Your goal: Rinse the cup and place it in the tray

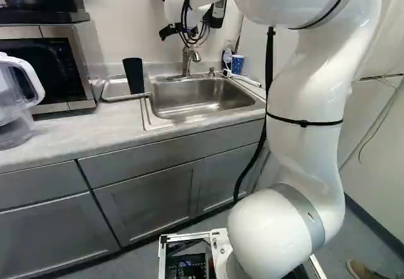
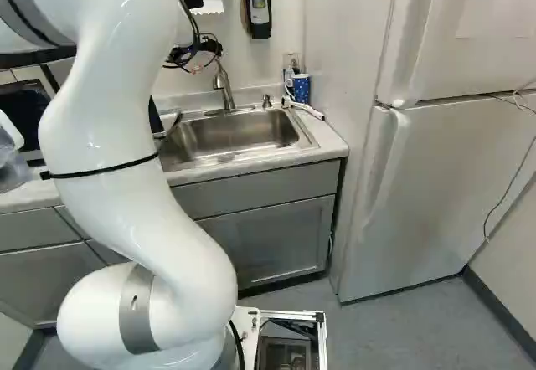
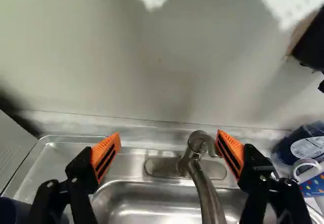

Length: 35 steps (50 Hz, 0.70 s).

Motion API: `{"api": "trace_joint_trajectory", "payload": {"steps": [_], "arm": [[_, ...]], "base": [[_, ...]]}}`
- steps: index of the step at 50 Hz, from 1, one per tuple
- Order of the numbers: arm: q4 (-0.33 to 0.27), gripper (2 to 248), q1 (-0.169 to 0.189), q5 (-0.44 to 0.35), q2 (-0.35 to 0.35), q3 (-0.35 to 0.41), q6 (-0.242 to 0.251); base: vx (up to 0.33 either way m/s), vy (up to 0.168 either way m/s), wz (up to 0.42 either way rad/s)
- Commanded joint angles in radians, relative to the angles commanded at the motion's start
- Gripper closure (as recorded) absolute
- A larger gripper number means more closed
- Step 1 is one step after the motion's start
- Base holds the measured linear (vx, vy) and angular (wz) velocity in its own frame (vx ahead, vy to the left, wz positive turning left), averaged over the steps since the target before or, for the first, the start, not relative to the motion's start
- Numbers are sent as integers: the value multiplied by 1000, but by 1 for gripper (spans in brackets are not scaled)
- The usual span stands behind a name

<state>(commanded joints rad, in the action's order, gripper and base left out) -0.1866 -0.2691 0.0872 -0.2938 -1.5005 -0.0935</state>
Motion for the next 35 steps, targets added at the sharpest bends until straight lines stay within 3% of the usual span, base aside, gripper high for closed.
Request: {"api": "trace_joint_trajectory", "payload": {"steps": [35], "arm": [[0, 3, -1, 34, 5, 6, 0]], "base": [[0, 0, 0]]}}
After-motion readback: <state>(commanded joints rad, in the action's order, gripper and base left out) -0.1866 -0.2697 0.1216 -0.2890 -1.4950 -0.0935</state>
